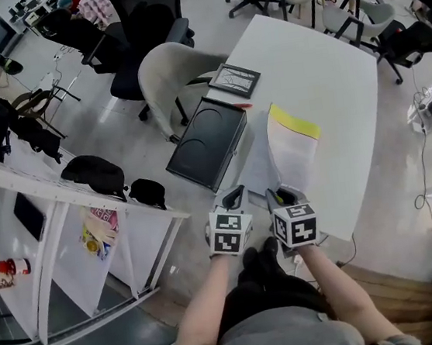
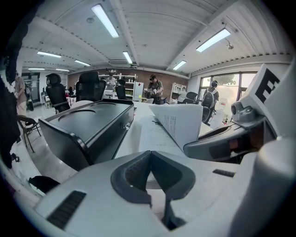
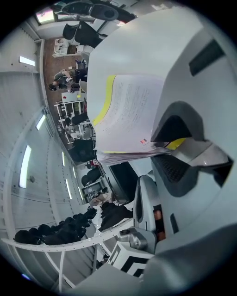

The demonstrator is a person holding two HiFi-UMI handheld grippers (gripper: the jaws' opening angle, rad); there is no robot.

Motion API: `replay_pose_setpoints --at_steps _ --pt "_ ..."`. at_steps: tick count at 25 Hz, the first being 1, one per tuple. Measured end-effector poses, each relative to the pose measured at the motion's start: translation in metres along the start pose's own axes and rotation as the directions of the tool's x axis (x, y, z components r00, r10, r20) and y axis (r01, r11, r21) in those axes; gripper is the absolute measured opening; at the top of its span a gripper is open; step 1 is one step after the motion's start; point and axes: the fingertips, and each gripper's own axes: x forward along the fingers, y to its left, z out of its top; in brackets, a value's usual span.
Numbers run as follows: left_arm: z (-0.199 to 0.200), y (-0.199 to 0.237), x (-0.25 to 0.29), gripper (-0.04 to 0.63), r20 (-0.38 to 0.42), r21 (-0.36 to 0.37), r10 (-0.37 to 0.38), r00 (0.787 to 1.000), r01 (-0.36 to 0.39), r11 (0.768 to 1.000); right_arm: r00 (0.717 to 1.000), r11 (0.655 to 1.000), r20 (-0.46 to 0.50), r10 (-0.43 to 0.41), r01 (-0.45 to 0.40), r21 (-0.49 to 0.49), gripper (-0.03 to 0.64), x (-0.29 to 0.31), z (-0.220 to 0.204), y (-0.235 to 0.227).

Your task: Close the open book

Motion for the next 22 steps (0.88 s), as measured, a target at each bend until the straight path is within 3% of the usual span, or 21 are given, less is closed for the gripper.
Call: replay_pose_setpoints --at_steps 17,22 --pt "-0.006 0.011 -0.01 0.006 0.005 -0.061 0.03 1.0 -0.03 0.998 1.0 0.999 -0.015 0.019 -0.02 -0.047 0.16 0.005 -0.003 0.009" --pt "-0.004 0.012 -0.013 0.006 0.016 -0.083 0.025 1.0 -0.023 0.996 0.999 0.999 0.003 0.053 -0.053 -0.002 0.179 0.002 -0.003 0.01"
